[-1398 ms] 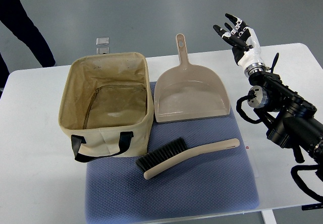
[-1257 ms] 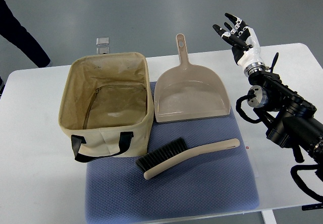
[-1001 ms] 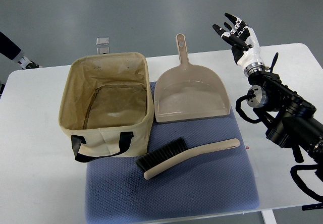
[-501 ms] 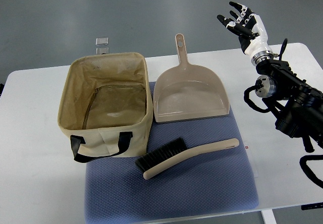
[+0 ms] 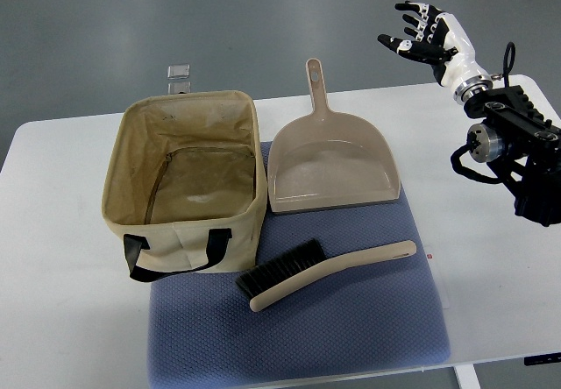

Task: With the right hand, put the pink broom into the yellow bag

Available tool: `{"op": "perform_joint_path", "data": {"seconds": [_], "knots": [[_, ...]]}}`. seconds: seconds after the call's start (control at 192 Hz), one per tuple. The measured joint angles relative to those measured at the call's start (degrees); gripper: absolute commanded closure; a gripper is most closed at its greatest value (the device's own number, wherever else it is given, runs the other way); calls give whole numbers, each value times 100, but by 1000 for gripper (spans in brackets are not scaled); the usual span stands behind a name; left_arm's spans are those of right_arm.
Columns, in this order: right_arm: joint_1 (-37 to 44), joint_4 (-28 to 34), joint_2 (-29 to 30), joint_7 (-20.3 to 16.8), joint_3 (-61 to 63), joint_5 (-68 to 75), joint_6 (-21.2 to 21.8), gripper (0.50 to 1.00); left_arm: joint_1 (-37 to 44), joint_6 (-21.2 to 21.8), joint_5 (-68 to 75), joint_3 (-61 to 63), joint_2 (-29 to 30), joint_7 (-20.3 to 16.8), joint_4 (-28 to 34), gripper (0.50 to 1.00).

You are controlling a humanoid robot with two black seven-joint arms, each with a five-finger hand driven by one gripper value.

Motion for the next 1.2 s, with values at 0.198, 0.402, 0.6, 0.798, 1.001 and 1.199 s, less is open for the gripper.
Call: {"op": "perform_joint_path", "data": {"seconds": [0.198,0.402,0.6,0.798,1.001,1.199], "knots": [[286,428,-424,10,-888,-796,60,570,1,-1,0,-1,0,0,3,500],[523,1535,-1142,10,-1557,-2375,678,572,1,-1,0,-1,0,-3,3,500],[521,2536,-1765,24,-1702,-3743,1393,572,0,-1,0,-1,0,-2,3,500],[315,3385,-2171,60,-1731,-4264,2081,572,1,-1,0,-1,0,-2,2,500],[29,3641,-2207,25,-1915,-5258,1995,572,1,-1,0,-1,0,-2,-2,500],[-166,3921,-2218,21,-1928,-5877,1914,572,0,-1,0,-1,0,1,-2,500]]}}
